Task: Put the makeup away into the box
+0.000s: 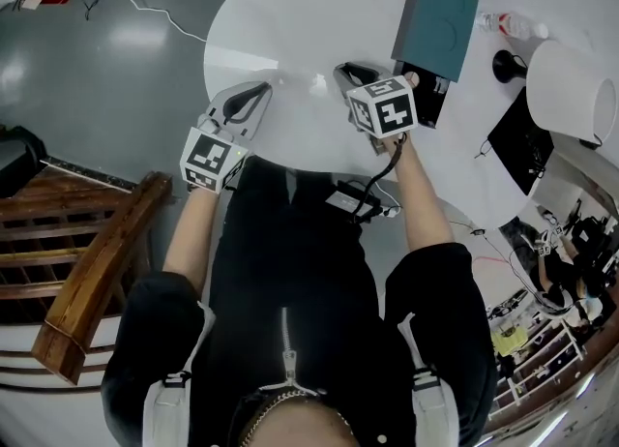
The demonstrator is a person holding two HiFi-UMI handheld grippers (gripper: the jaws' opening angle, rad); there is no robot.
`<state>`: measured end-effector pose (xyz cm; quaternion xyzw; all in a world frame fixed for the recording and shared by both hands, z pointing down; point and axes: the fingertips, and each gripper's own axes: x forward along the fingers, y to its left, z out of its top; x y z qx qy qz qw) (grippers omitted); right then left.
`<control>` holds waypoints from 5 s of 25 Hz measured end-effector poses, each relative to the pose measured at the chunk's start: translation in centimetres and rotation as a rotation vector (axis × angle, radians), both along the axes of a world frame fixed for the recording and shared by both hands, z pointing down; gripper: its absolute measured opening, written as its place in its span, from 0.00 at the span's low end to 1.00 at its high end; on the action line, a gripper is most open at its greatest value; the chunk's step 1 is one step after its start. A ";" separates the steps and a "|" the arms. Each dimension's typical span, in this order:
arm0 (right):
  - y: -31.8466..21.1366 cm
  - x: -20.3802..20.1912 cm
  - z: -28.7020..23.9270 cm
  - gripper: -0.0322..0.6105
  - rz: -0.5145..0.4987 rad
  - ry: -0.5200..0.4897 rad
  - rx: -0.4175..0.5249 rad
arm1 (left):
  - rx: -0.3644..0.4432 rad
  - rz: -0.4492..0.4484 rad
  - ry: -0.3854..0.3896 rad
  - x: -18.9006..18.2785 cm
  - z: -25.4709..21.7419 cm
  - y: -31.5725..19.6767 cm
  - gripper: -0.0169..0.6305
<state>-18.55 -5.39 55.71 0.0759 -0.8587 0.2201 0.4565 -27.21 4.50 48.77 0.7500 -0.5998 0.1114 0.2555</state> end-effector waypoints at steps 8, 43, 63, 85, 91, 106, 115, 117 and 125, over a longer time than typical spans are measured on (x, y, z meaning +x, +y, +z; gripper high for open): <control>-2.2 3.3 -2.5 0.20 0.116 -0.095 -0.008 | 0.000 0.063 -0.006 2.9 -0.3 -1.2 0.05; -11.4 20.2 2.1 0.20 0.619 0.035 -0.001 | -0.009 0.183 -0.023 11.3 -0.4 -2.8 0.05; -11.7 19.6 0.7 0.20 0.623 -0.001 0.095 | -0.003 0.158 -0.033 10.9 -0.6 -1.6 0.05; -4.4 26.4 -10.7 0.19 0.607 -0.353 0.122 | 0.099 0.184 -0.144 15.2 -6.7 0.0 0.05; 1.2 29.9 -14.5 0.19 0.696 -0.463 0.215 | 0.171 0.240 -0.135 16.2 -8.3 3.7 0.05; 10.5 29.2 -16.4 0.19 0.710 -0.534 0.349 | 0.235 0.292 -0.163 17.9 -10.6 15.0 0.05; 0.5 25.3 -13.0 0.19 0.627 -0.453 0.333 | 0.221 0.209 -0.145 15.6 -8.8 10.0 0.05; -1.2 24.7 -11.7 0.19 0.610 -0.429 0.322 | 0.217 0.192 -0.137 15.3 -8.3 8.5 0.05; -5.9 23.6 -5.5 0.19 0.559 -0.297 0.229 | 0.161 0.159 -0.135 14.4 -5.9 3.8 0.05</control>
